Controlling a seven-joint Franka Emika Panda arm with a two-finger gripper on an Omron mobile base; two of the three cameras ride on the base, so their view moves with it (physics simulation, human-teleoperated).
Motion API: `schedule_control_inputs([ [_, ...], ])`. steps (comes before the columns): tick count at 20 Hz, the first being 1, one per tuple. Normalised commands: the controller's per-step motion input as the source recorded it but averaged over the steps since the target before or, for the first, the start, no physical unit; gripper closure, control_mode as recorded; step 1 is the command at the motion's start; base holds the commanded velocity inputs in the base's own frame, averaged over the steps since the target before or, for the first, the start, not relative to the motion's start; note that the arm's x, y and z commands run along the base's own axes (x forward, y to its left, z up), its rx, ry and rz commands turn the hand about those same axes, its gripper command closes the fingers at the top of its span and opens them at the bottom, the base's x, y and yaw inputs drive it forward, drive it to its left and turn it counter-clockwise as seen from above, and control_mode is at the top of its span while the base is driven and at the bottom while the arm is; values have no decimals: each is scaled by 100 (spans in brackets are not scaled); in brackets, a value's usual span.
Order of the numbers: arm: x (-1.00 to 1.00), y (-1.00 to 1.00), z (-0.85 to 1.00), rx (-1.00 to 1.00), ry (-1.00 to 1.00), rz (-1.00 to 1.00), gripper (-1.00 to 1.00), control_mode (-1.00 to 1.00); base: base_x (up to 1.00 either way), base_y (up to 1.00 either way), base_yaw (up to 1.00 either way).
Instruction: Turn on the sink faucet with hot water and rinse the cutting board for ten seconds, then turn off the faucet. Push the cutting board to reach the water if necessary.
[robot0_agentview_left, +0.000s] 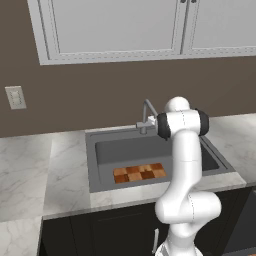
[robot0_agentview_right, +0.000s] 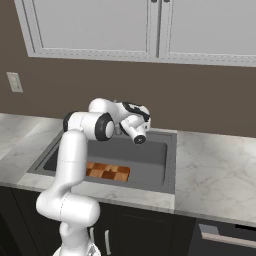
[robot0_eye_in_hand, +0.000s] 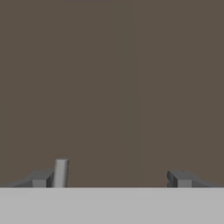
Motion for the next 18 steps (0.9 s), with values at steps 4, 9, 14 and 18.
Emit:
schedule_control_inputs([
  [4, 4, 0, -1, 0, 0, 0, -100, -100, 0, 0, 0],
  [9, 0, 0, 0, 0, 0, 0, -100, -100, 0, 0, 0],
  [14, 0, 0, 0, 0, 0, 0, -100, -100, 0, 0, 0],
  [18, 0, 0, 0, 0, 0, 0, -100, -100, 0, 0, 0],
])
